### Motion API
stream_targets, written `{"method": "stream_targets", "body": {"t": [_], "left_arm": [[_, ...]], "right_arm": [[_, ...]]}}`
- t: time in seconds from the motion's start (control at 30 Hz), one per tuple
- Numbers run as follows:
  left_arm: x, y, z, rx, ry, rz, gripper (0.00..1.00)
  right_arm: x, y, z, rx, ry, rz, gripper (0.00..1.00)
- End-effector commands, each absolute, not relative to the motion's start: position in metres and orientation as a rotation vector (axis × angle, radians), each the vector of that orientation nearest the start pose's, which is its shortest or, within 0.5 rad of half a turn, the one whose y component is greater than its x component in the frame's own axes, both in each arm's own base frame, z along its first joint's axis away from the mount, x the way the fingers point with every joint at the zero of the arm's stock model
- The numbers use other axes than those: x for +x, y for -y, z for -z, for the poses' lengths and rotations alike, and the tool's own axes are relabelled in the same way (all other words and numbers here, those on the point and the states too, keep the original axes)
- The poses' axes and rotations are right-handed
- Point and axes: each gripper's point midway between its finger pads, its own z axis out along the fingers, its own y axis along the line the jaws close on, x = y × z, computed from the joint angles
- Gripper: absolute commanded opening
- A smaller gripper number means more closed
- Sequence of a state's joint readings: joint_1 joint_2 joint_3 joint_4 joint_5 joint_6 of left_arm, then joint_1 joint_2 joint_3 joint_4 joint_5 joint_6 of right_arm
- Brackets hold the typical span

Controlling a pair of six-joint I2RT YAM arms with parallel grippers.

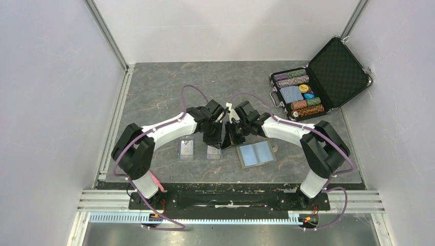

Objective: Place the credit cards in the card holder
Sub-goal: Pick up the credit card from the storage box.

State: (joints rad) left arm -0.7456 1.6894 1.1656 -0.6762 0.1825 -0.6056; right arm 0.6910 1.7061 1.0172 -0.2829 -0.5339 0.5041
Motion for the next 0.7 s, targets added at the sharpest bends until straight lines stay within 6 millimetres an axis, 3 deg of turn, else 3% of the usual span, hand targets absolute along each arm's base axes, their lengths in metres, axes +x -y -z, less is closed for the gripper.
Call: {"method": "stream_targets", "body": {"t": [0.0,0.3,0.4,0.47,0.67], "left_arm": [[0.225,0.301,-0.073,0.243,-2.837,0.707,0.15],[0.219,0.293,-0.053,0.22,-2.888,0.67,0.17],[0.218,0.293,-0.053,0.224,-2.892,0.675,0.08],[0.219,0.291,-0.056,0.221,-2.883,0.666,0.02],[0.228,0.28,-0.084,0.202,-2.797,0.661,0.02]], "right_arm": [[0.213,-0.313,-0.055,-0.539,-2.722,-1.013,0.05],[0.214,-0.312,-0.057,-0.538,-2.715,-1.01,0.05],[0.214,-0.312,-0.058,-0.541,-2.712,-1.009,0.05],[0.214,-0.312,-0.058,-0.541,-2.713,-1.009,0.05],[0.217,-0.311,-0.065,-0.541,-2.694,-1.008,0.06]]}}
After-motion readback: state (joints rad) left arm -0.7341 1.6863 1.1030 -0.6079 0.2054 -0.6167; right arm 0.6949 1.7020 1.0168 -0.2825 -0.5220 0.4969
